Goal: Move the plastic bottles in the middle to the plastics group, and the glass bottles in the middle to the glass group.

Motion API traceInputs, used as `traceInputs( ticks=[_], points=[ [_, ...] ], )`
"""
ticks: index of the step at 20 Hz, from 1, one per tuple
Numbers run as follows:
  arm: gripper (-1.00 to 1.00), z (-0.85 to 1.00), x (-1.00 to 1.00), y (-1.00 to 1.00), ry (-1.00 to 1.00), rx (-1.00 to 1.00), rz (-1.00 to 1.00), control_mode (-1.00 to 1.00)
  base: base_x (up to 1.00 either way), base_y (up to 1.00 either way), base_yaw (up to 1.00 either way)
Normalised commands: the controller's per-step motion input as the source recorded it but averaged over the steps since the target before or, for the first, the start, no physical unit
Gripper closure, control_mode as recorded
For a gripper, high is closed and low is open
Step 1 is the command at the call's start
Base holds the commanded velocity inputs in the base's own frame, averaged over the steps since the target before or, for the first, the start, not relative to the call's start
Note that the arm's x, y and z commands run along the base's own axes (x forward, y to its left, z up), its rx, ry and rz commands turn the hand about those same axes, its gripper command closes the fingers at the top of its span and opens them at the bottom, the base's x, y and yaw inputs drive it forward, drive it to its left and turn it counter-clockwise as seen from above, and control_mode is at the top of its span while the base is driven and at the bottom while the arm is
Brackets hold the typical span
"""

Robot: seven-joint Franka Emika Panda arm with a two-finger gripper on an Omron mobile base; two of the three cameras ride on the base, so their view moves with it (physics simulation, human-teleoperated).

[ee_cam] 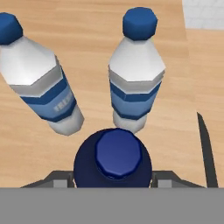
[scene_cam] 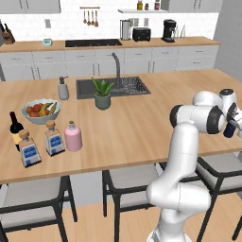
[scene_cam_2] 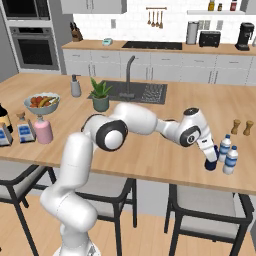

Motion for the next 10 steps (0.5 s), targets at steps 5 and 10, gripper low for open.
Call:
traceInputs(
  ticks=[5,10],
  points=[
    [1.00,-0.23,0.00,0.00,0.00,0.00,0.00,-1.00,0.00,0.00,0.00],
    [1.00,-0.12,0.00,0.00,0.00,0.00,0.00,-1.00,0.00,0.00,0.00]
  ],
)
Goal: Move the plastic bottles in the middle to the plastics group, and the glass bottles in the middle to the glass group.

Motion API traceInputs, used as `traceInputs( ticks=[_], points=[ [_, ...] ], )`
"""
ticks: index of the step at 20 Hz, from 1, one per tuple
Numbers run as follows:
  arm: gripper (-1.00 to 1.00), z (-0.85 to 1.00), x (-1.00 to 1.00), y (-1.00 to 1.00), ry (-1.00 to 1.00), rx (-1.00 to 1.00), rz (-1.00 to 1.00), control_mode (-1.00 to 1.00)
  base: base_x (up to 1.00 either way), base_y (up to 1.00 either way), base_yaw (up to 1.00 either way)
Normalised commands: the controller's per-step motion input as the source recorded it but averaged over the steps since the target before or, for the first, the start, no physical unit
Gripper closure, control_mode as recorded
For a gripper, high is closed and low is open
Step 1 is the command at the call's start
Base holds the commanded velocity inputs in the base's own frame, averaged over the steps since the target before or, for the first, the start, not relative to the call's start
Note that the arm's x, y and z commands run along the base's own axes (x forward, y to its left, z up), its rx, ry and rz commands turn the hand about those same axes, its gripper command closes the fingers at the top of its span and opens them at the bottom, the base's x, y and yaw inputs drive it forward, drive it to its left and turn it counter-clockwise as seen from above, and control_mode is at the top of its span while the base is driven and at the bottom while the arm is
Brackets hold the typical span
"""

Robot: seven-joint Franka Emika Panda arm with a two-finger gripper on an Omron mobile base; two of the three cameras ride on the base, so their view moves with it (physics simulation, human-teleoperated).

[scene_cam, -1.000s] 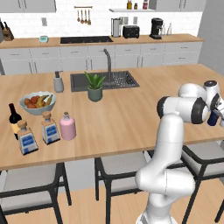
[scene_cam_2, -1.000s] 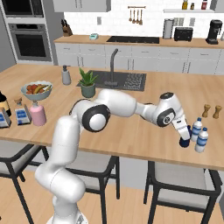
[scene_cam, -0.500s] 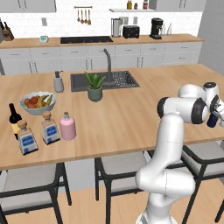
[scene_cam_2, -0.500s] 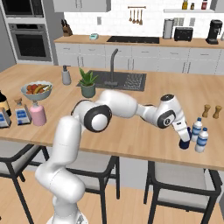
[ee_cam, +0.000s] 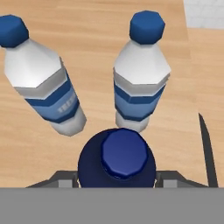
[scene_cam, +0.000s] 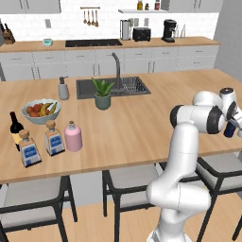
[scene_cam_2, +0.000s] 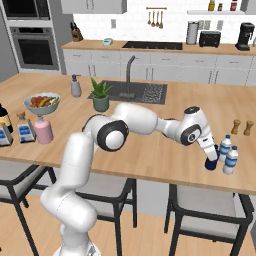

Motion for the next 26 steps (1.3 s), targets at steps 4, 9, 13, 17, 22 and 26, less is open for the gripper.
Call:
traceInputs(
  ticks=[4,9,13,17,22,26],
  points=[
    [-1.00,0.00,0.00,0.00,0.00,0.00,0.00,-1.00,0.00,0.00,0.00],
    [-1.00,0.00,0.00,0.00,0.00,0.00,0.00,-1.00,0.00,0.00,0.00],
    [-1.00,0.02,0.00,0.00,0.00,0.00,0.00,-1.00,0.00,0.00,0.00],
    [-1.00,0.20,0.00,0.00,0.01,-0.02,0.00,-1.00,0.00,0.00,0.00],
    [-1.00,0.31,-0.08,0.00,0.01,0.00,0.00,-1.00,0.00,0.00,0.00],
    [-1.00,0.20,-0.46,0.04,0.07,0.00,0.00,-1.00,0.00,0.00,0.00]
  ],
)
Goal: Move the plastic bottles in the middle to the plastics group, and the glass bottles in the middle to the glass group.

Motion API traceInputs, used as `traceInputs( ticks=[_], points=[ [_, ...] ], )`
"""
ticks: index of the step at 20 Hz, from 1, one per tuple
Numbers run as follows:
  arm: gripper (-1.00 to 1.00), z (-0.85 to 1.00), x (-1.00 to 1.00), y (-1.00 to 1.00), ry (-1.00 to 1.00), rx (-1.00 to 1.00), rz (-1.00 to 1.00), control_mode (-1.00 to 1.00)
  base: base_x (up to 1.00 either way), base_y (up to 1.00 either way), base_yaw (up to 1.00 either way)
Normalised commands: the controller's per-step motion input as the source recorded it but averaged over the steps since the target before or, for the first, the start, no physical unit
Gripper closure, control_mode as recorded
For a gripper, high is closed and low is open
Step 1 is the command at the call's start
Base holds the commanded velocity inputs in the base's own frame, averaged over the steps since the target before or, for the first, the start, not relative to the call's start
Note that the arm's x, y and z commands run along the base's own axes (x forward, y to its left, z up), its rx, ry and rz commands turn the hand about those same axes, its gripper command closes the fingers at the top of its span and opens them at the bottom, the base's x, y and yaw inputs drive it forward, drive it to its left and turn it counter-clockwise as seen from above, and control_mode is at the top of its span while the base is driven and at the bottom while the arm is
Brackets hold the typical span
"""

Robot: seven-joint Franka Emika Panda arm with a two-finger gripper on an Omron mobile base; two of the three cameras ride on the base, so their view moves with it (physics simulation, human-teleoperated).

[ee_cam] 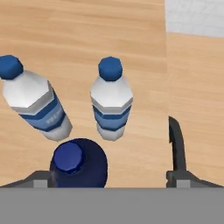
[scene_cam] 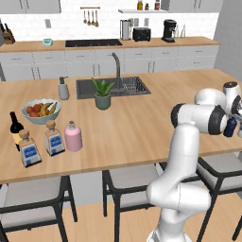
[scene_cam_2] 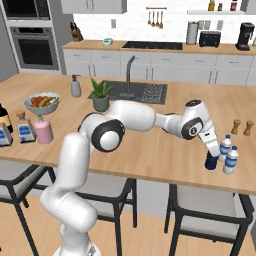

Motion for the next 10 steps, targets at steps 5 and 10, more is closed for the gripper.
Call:
traceInputs(
  ticks=[5,10],
  points=[
    [-1.00,0.19,-0.70,0.19,0.09,0.00,0.00,-1.00,0.00,0.00,0.00],
    [-1.00,0.19,-0.72,0.53,0.01,0.00,0.00,-1.00,0.00,0.00,0.00]
  ],
)
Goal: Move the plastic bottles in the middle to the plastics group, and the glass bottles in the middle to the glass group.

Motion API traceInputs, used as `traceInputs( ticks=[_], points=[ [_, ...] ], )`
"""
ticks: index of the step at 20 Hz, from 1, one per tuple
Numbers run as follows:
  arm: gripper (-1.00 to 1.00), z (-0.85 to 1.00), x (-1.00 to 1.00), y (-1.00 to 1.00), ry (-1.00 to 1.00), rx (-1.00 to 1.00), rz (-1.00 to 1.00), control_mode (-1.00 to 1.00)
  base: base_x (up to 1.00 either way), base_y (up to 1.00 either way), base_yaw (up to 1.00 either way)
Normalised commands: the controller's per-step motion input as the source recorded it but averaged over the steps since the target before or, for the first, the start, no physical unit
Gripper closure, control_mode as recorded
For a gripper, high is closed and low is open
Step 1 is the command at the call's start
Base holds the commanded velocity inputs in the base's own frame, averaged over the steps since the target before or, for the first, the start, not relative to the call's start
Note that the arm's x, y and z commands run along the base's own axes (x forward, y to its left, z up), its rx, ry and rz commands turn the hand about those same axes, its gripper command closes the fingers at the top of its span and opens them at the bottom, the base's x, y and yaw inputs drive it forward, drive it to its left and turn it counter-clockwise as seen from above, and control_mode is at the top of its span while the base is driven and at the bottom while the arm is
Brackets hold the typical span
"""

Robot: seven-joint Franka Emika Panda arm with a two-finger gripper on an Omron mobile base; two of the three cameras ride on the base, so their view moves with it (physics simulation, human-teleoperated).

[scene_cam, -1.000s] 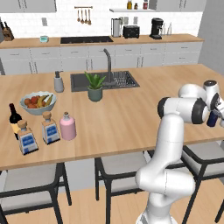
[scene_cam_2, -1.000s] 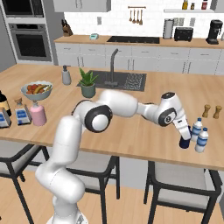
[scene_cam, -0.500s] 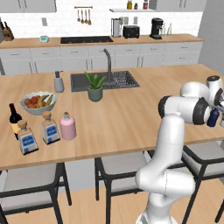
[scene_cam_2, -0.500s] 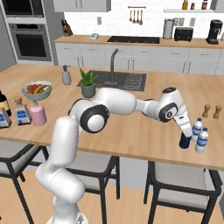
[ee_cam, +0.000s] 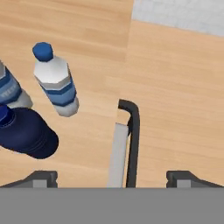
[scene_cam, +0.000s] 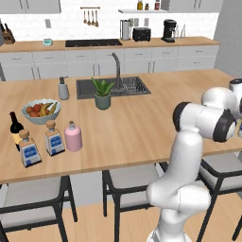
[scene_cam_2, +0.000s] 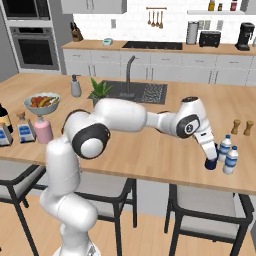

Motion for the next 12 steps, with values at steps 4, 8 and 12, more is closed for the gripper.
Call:
traceInputs(
  ticks=[4,8,12],
  points=[
    [-1.00,0.30,-0.56,0.69,-0.04,0.00,0.00,-1.00,0.00,0.00,0.00],
    [-1.00,0.24,-0.42,0.74,-0.12,0.00,0.03,-1.00,0.00,0.00,0.00],
    [-1.00,0.22,-0.31,0.63,-0.17,0.07,0.07,-1.00,0.00,0.00,0.00]
  ],
)
